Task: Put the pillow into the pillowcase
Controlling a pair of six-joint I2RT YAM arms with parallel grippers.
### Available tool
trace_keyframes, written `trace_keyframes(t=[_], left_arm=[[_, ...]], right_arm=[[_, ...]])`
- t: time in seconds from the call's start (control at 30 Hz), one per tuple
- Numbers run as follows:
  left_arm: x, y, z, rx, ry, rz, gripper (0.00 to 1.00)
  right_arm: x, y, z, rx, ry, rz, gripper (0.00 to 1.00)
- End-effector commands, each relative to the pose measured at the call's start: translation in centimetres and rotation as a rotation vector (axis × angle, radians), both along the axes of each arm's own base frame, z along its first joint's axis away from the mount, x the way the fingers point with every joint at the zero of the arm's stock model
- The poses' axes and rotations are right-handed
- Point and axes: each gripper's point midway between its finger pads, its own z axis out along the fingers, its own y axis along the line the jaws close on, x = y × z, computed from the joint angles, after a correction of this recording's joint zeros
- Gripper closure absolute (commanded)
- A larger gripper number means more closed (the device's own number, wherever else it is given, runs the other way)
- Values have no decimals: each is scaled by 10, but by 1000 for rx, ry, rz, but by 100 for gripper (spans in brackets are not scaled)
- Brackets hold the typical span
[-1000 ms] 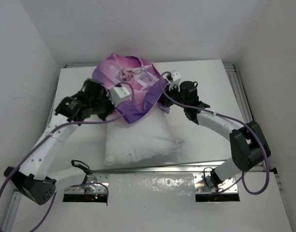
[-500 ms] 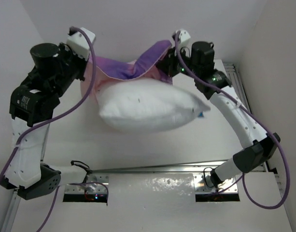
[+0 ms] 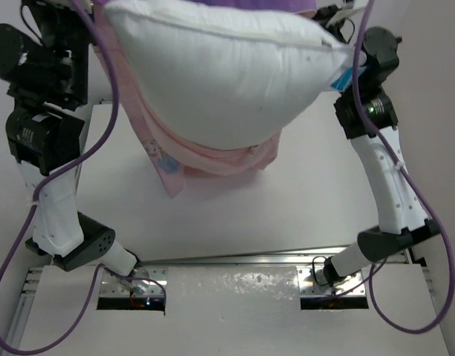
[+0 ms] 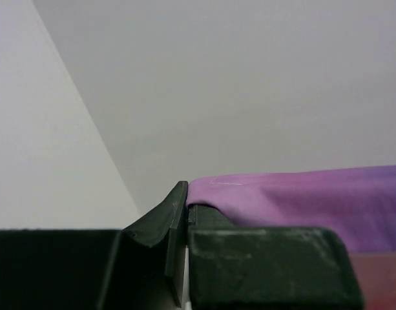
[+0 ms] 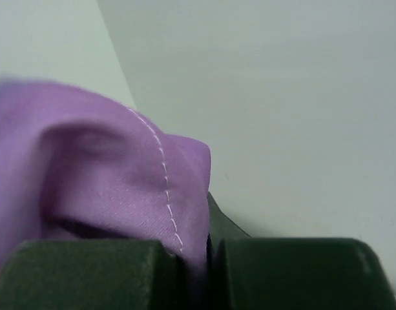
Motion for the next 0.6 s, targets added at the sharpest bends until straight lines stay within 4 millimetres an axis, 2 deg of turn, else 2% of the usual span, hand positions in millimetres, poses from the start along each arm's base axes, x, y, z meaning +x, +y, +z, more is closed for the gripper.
trace_keyframes(t=[0.0,0.03,0.07,0.1,0.13,0.17,0.2,0.23,0.27,0.3,0.33,0.37,0.4,0.47,0.5,0.53,0.57], left_arm=[[-7,33,21,-35,-99,183,100],[-24,45,47,-42,-213,248,100],[-52,59,71,-79,-322,279,100],[-63,64,83,-93,-385,300,100],[-82,74,93,-109,-440,326,100],[-86,81,86,-122,-395,350,100],[-78,77,77,-99,-338,335,100],[-46,69,48,-68,-195,351,100],[-33,67,25,-27,-98,348,100],[-6,57,-2,22,0,337,100],[26,45,-31,103,89,338,100],[30,48,-21,140,50,399,100],[6,62,9,89,-49,451,100],[-37,79,61,17,-263,503,100],[-72,86,84,-35,-386,476,100],[-103,96,95,-95,-458,451,100],[-117,102,91,-101,-423,427,100]], right_arm=[[19,-23,57,44,-78,-107,100],[53,-13,51,34,-52,-104,100],[3,-29,124,111,-243,-105,100],[-2,-35,137,151,-281,-122,100],[-72,-59,189,217,-452,-128,100],[-110,-77,191,266,-541,-159,100],[-28,-58,107,194,-317,-199,100],[-65,-73,110,239,-400,-210,100],[-25,-64,51,173,-253,-237,100],[-4,-62,30,115,-180,-267,100],[34,-48,14,22,-55,-262,100],[42,-43,26,-38,-42,-256,100],[22,-42,82,-29,-118,-222,100],[-32,-56,139,40,-282,-213,100],[-91,-74,193,131,-516,-225,100],[-43,-58,121,81,-401,-213,100],[-148,-95,156,174,-603,-243,100]])
